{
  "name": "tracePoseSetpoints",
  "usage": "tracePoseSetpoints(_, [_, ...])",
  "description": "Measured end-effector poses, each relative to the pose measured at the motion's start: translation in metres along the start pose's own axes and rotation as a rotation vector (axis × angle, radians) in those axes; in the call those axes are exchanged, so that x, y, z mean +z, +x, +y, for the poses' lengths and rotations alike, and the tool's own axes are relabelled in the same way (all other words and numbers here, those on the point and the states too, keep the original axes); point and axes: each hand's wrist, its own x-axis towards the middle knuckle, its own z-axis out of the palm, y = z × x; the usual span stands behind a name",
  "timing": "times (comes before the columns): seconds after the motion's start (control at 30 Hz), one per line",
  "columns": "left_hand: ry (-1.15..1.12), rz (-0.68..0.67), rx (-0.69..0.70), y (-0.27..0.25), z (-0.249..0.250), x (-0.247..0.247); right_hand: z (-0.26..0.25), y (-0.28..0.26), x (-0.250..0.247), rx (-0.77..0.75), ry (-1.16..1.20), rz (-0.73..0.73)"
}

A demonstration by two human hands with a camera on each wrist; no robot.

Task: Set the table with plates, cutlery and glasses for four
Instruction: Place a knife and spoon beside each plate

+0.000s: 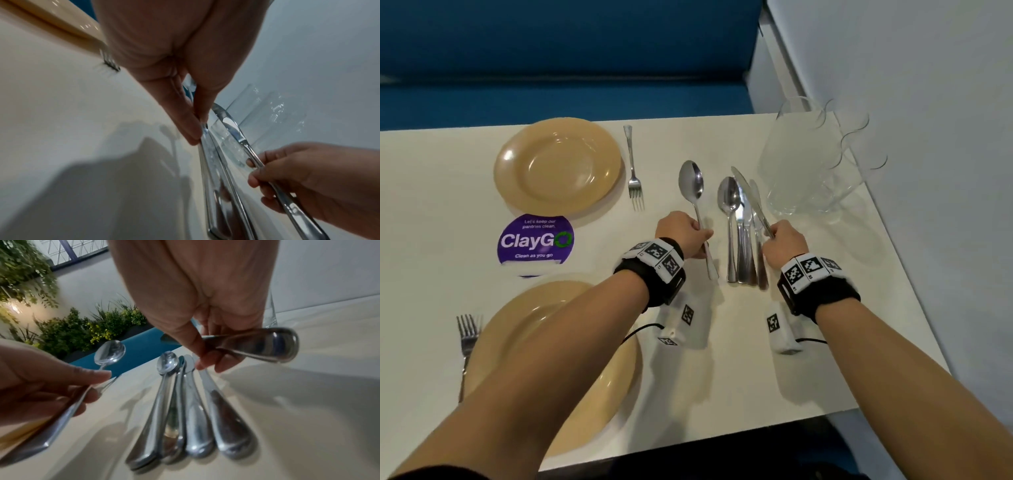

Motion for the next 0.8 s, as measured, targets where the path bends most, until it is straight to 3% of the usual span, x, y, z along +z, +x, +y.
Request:
tracePoseSetpoints(0.13, [-0.066,0.050,0.032,-0.020,-0.012,-0.029,-0.022,-0.025,0.016,-0.073,-0.025,-0.064])
tracePoseSetpoints(0.37, [-0.099,0.115,0.065,-0.050,-0.040,-0.068,-0.051,-0.077,0.076,-0.137,-0.118,-0.337])
tracePoseSetpoints(0.57, [-0.115,0.147,0.076,-0.071,-0.061,-0.080,-0.046,-0.106,0.112,-0.190,-0.257,-0.270])
tracePoseSetpoints(0.8, [-0.147,0.122,0.046,-0.092,-0.079,-0.075,-0.033,-0.126,0.117,-0.274,-0.330,-0.209])
